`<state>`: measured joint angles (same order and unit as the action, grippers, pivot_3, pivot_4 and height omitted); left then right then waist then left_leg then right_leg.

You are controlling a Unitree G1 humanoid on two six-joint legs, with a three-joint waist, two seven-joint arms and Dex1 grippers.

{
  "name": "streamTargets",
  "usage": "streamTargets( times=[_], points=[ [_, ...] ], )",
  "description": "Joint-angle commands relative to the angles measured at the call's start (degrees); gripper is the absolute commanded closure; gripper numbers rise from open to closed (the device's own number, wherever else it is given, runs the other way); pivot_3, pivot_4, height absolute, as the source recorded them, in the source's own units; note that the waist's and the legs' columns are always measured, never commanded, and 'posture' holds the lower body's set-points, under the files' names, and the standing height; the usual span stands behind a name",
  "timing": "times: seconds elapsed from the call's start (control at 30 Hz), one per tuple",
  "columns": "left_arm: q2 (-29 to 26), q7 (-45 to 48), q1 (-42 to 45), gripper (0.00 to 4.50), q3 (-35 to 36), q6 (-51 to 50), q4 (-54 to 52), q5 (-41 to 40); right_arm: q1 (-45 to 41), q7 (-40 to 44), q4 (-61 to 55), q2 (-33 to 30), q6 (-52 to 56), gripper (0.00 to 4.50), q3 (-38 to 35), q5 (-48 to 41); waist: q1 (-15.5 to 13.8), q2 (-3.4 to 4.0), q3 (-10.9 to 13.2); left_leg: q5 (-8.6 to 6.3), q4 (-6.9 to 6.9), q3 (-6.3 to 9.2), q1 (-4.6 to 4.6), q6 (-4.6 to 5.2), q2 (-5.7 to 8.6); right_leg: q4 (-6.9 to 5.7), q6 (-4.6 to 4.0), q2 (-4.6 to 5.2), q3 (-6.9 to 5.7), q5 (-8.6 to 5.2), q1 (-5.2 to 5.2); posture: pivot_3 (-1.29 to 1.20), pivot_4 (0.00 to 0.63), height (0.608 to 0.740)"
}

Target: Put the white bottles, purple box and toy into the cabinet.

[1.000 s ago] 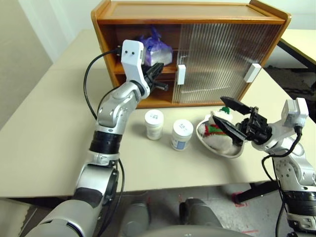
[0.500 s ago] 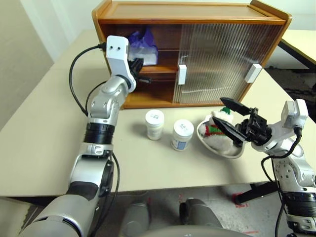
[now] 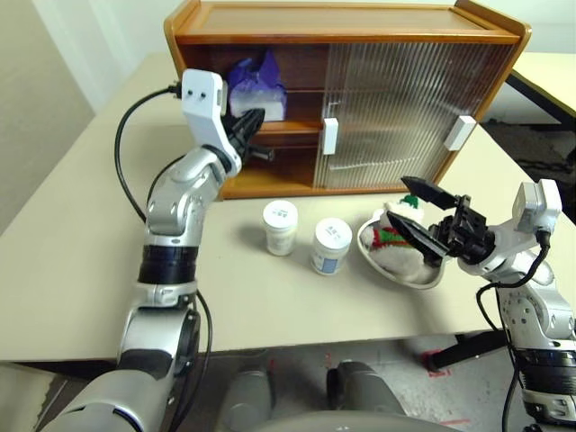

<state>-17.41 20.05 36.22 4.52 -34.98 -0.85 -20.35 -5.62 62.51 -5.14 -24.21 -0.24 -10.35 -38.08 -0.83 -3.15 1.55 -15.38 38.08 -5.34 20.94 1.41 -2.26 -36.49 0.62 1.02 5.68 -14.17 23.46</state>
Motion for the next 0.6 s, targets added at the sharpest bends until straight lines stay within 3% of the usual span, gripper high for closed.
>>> streamTargets(
  times=[0.03, 0.1, 0.23, 0.33, 0.47, 0.6],
  points=[
    [-4.5, 5.6, -4.3, 3.49, 0.7, -6.5, -6.7, -4.4, -0.2, 1.0, 0.4, -1.0, 0.4, 0.0, -0.6, -0.4, 0.1, 0.01, 0.0, 0.0, 0.0, -0.02, -0.02, 0.0, -0.01, 0.0, 0.0, -0.01, 0.01, 0.0, 0.0, 0.1, 0.0, 0.74],
    [-6.4, 7.1, -5.9, 2.76, 1.7, -7.1, -8.0, -5.8, -0.3, 1.4, 0.9, -1.2, 0.4, 0.0, -0.7, -0.5, 0.0, 0.03, 0.0, 0.0, 0.01, -0.02, -0.05, 0.0, -0.02, -0.02, -0.01, 0.0, 0.0, -0.04, -0.01, 0.11, 0.0, 0.74],
    [-16.4, 21.4, -15.8, 1.2, 0.2, 2.5, -8.0, -4.2, -0.4, 3.0, 2.4, -1.6, 0.1, 0.0, -0.9, -0.5, 0.2, 0.15, 0.0, 0.0, 0.0, -0.1, -0.21, 0.0, -0.03, -0.02, -0.02, 0.0, 0.03, -0.14, -0.08, 0.11, 0.0, 0.74],
    [-19.4, 27.6, -20.5, 0.07, 0.0, 8.2, -6.2, -4.0, -0.4, 3.5, 2.7, -1.8, 0.1, 0.0, -1.0, -0.5, 0.0, 0.18, 0.1, 0.0, -0.02, -0.18, -0.34, -0.01, -0.12, -0.05, -0.17, 0.05, -0.02, -0.26, -0.15, 0.11, 0.0, 0.74],
    [-22.3, 35.5, -26.7, 0.07, -2.5, 15.7, -1.7, -1.2, -0.2, 3.3, 2.3, -1.7, 0.3, 0.0, -0.9, -0.3, -0.2, 0.21, 0.1, -0.01, -0.02, -0.17, -0.34, -0.03, -0.19, -0.08, -0.72, 0.13, -0.13, -0.61, -0.15, 0.11, 0.0, 0.74],
    [-22.7, 38.9, -29.4, 0.07, -5.4, 20.5, -0.2, 1.1, 0.2, 2.7, 1.2, -1.5, 0.6, 0.0, -0.4, -0.2, -0.2, 0.23, 0.1, -0.02, -0.02, -0.18, -0.34, -0.04, -0.21, -0.18, -0.69, 0.18, -0.16, -0.63, -0.13, 0.1, 0.0, 0.74]
  ],
)
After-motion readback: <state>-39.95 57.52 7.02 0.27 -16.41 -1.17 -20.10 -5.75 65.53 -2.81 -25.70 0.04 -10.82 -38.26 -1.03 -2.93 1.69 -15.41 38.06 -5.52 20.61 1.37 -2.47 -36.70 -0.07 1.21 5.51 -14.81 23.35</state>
